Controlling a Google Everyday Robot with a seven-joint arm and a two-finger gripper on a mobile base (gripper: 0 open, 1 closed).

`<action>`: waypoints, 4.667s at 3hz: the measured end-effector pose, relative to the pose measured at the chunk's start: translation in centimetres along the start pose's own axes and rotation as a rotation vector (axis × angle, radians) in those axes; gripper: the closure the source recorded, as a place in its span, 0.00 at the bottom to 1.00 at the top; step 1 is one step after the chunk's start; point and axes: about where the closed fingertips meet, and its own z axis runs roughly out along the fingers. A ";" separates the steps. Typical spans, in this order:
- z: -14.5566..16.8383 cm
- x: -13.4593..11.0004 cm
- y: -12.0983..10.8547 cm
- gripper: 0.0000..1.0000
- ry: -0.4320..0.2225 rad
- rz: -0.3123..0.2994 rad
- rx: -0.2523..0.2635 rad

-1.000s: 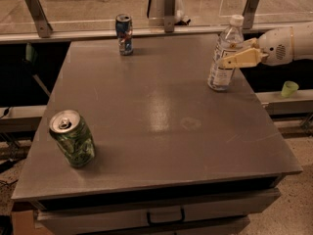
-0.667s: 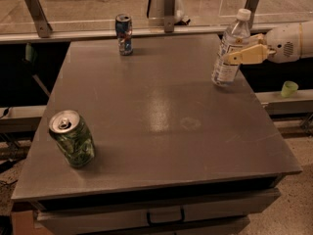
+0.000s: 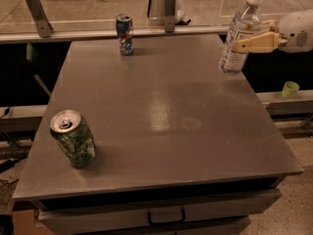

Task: Move blue plastic bottle near redbull can

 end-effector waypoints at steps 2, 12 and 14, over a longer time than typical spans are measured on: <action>9.2 -1.8 2.1 1.00 -0.075 0.011 0.012; 31.0 -4.8 -4.6 0.00 -0.010 0.013 0.067; 27.3 -5.0 -5.0 0.00 -0.028 -0.013 0.104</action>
Offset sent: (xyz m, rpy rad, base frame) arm 0.0591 0.1595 -0.0193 0.1541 -0.0903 -0.1156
